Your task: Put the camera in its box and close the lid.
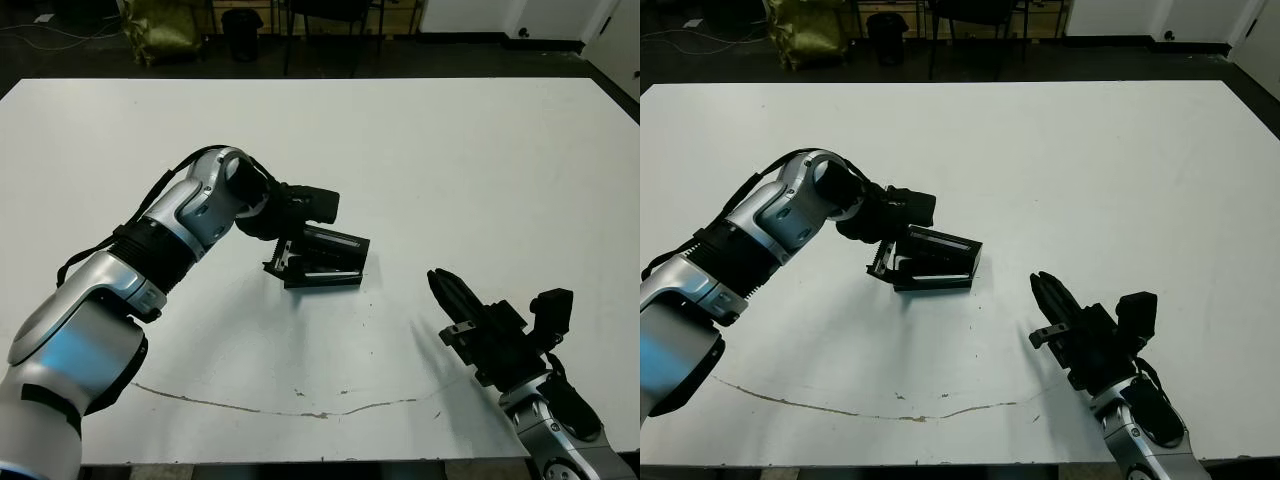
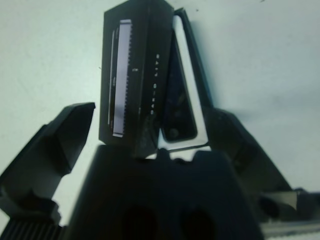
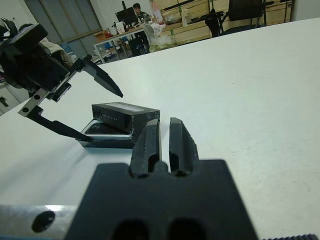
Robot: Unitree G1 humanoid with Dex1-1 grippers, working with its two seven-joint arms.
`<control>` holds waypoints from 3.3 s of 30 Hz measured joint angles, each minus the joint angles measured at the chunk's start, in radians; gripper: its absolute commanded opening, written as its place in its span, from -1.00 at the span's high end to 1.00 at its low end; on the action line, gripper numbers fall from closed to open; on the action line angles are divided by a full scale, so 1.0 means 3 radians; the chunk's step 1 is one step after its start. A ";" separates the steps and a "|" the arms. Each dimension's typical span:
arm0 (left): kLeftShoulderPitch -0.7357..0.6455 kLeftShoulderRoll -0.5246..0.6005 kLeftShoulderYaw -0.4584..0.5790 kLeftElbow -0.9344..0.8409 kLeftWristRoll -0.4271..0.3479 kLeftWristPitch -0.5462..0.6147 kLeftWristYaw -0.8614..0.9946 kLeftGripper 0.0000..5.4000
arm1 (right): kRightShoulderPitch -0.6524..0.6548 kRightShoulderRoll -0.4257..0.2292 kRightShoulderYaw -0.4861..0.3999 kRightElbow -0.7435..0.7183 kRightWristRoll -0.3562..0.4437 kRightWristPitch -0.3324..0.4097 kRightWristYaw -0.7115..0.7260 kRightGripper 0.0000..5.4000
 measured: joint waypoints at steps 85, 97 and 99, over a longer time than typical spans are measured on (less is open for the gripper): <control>0.1310 0.0641 0.1612 -0.2035 -0.1441 0.0345 0.1056 -0.13 | -0.0027 0.0012 -0.0036 0.0202 0.0054 -0.0126 0.0235 1.00; 0.0550 0.0540 0.1173 -0.0414 -0.1441 0.0034 -0.0162 -0.99 | -0.0027 0.0007 -0.0037 0.0147 0.0063 -0.0076 0.0178 1.00; 0.0352 0.0488 0.1083 -0.0009 -0.1414 -0.0064 -0.0513 -0.99 | -0.0025 0.0007 -0.0031 0.0144 0.0032 -0.0081 0.0166 1.00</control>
